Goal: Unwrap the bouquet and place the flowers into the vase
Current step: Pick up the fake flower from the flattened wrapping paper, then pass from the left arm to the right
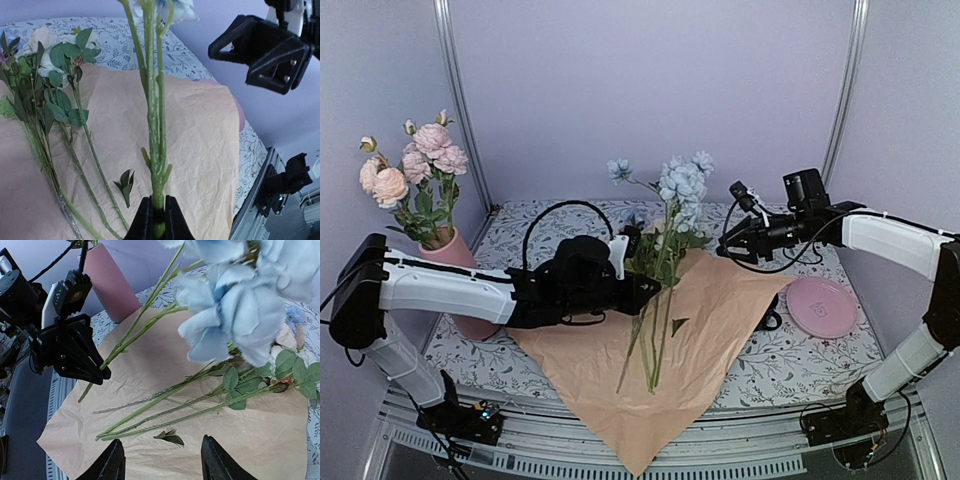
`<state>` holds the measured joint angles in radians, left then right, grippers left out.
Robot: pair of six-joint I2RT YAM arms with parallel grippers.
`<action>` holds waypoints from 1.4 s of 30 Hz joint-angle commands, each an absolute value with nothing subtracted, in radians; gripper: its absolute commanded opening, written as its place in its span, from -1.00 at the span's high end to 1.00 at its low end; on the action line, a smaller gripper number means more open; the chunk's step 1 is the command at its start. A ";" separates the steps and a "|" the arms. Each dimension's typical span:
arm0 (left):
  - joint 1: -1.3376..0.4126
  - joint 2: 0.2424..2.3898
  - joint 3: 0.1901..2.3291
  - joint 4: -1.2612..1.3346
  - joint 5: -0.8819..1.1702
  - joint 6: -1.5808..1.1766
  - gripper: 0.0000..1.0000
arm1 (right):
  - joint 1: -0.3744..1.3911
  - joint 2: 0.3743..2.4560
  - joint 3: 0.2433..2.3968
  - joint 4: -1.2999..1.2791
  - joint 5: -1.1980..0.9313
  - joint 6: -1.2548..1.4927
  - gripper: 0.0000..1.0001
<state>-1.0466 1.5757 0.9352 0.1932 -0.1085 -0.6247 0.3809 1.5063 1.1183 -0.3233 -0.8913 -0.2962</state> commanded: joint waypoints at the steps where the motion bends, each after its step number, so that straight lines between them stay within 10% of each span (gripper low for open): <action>1: -1.033 1.553 0.878 0.514 -0.129 -0.649 1.00 | 0.464 1.489 1.130 -0.362 -0.921 -0.269 -0.11; 26: -1.018 1.642 0.875 0.970 -0.134 -0.700 1.00 | 0.690 1.607 1.189 -0.280 -0.975 -0.149 -0.16; 35: -1.017 1.661 0.872 1.018 -0.091 -0.724 1.00 | 0.700 1.626 1.202 -0.256 -0.996 -0.138 0.12; 42: -1.017 1.654 0.857 1.018 -0.093 -0.723 1.00 | 0.701 1.625 1.203 -0.260 -1.026 -0.148 0.71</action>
<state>-1.0264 1.6505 0.8734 0.9680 -0.1062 -0.7246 0.6941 1.6245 1.1763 -0.2687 -0.9985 -0.1417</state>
